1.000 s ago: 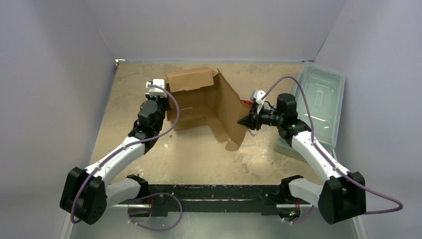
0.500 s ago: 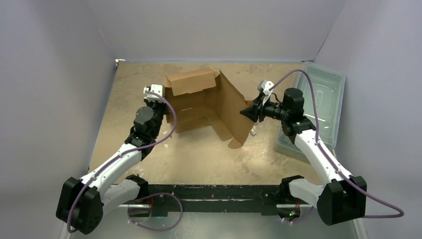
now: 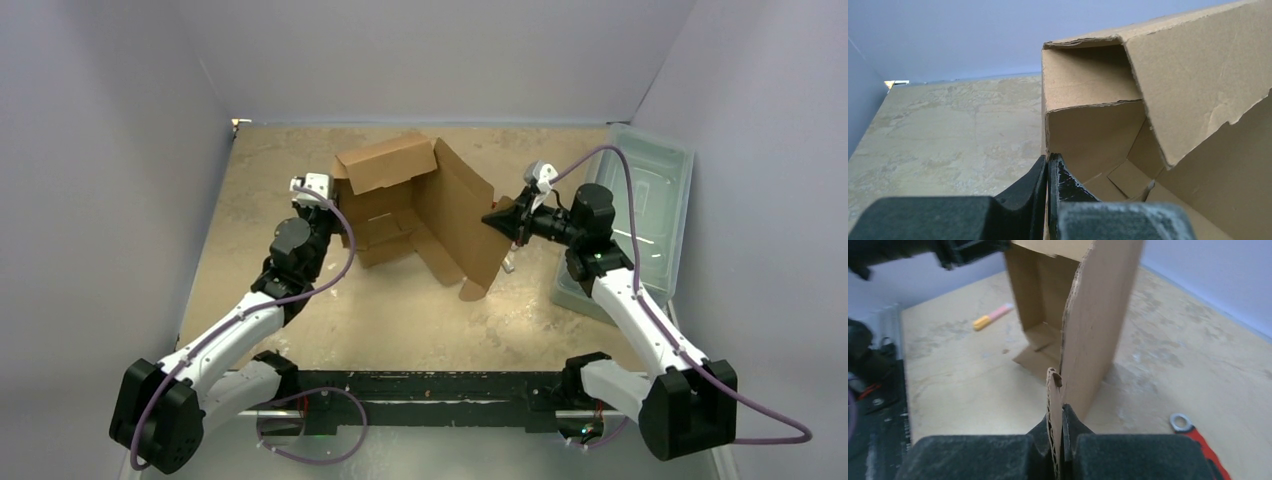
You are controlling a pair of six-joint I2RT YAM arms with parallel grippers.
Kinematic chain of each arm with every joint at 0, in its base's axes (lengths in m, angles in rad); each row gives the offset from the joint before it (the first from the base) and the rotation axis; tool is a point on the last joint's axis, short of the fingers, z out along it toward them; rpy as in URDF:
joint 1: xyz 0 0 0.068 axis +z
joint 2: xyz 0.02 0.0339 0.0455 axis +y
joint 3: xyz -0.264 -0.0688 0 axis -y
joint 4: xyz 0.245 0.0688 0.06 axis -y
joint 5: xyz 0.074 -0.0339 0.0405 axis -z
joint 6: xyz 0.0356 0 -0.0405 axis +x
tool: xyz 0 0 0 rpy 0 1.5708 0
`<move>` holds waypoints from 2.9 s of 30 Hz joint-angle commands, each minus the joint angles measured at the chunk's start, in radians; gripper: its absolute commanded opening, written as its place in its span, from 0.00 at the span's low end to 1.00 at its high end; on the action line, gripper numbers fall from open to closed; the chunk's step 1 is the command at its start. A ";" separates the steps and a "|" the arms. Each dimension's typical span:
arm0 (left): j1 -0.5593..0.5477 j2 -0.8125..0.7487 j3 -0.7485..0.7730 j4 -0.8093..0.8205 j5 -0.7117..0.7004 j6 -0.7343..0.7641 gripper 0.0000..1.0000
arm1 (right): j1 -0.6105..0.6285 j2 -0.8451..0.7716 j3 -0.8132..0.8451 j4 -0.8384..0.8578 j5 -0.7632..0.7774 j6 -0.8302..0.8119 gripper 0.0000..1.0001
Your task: Fold the paper box
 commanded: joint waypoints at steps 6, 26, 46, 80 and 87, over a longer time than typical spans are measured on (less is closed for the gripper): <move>-0.070 0.106 0.082 0.044 -0.113 -0.045 0.00 | 0.052 -0.069 -0.055 0.211 -0.213 0.129 0.00; -0.109 0.177 0.055 0.128 -0.071 -0.166 0.00 | 0.055 -0.055 -0.025 -0.002 0.032 -0.055 0.00; 0.103 0.053 0.151 -0.178 0.495 -0.315 0.42 | 0.044 -0.031 -0.013 -0.038 0.146 -0.102 0.00; 0.117 -0.077 0.354 -0.675 0.143 -0.391 0.00 | 0.041 -0.022 -0.010 -0.046 0.160 -0.108 0.00; 0.117 0.099 0.366 -0.486 0.353 -0.467 0.00 | 0.042 -0.003 -0.007 -0.046 0.123 -0.108 0.00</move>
